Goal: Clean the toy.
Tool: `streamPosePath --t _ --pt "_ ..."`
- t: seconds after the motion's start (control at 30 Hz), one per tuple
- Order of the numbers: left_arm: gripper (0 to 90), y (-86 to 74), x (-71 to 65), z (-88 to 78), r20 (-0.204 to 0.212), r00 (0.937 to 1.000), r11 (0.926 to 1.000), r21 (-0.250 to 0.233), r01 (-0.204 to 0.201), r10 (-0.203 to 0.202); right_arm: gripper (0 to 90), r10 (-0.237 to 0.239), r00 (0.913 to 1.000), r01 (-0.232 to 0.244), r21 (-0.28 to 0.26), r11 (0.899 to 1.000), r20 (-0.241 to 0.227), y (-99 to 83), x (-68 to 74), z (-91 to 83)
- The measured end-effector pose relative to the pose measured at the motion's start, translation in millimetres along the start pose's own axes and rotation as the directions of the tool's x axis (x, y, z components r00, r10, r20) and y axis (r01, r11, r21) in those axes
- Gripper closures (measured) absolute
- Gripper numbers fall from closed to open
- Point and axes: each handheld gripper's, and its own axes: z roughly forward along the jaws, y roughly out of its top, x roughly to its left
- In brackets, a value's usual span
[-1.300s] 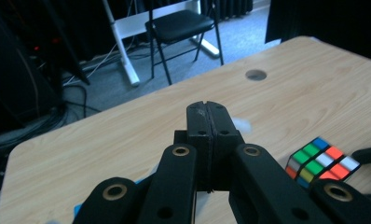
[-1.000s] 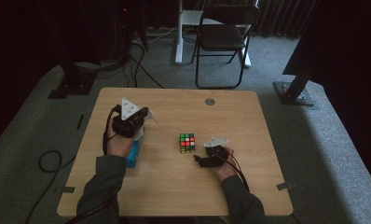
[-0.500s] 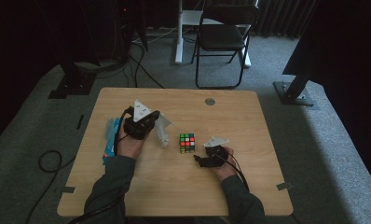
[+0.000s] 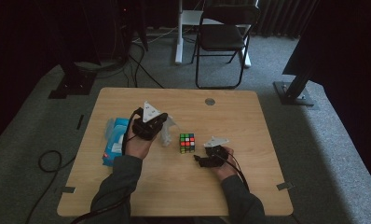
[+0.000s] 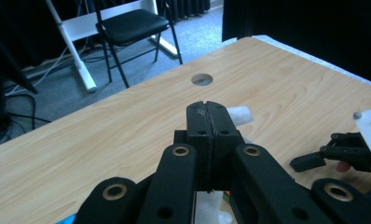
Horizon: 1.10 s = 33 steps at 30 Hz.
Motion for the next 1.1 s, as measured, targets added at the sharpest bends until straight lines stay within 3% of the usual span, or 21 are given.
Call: streamPosePath --t 0.5,0.67,0.8,1.0,1.03,1.1 --pt "89.9 -5.2 -21.8 22.7 0.071 0.9975 0.9998 0.017 -0.004 0.003 31.9 0.001 1.0 -0.001 -0.001 1.0 0.0 0.1 0.2 0.3" --pt "89.9 -0.1 -35.6 30.3 0.109 0.9939 0.9998 0.008 -0.018 0.017 31.9 0.002 1.0 -0.002 -0.001 1.0 0.0 0.2 0.4 0.4" --pt "89.9 -0.7 -48.7 38.9 0.161 0.9869 1.0 0.004 -0.009 0.008 31.9 0.004 1.0 -0.004 0.0 1.0 0.0 0.2 0.6 0.4" --pt "89.8 -21.3 -53.9 63.2 0.218 0.9743 0.9962 0.078 0.039 -0.056 31.9 0.0 1.0 0.0 -0.001 1.0 -0.001 0.3 0.6 0.3" --pt "89.8 -21.3 -53.9 63.2 0.218 0.9743 0.9962 0.078 0.039 -0.056 31.9 0.0 1.0 0.0 -0.001 1.0 -0.001 0.3 0.6 0.3" --pt "89.7 -33.5 -54.7 73.5 0.209 0.9759 0.9912 0.128 0.036 -0.062 31.9 0.002 1.0 -0.002 -0.001 1.0 -0.002 0.2 0.6 0.3"
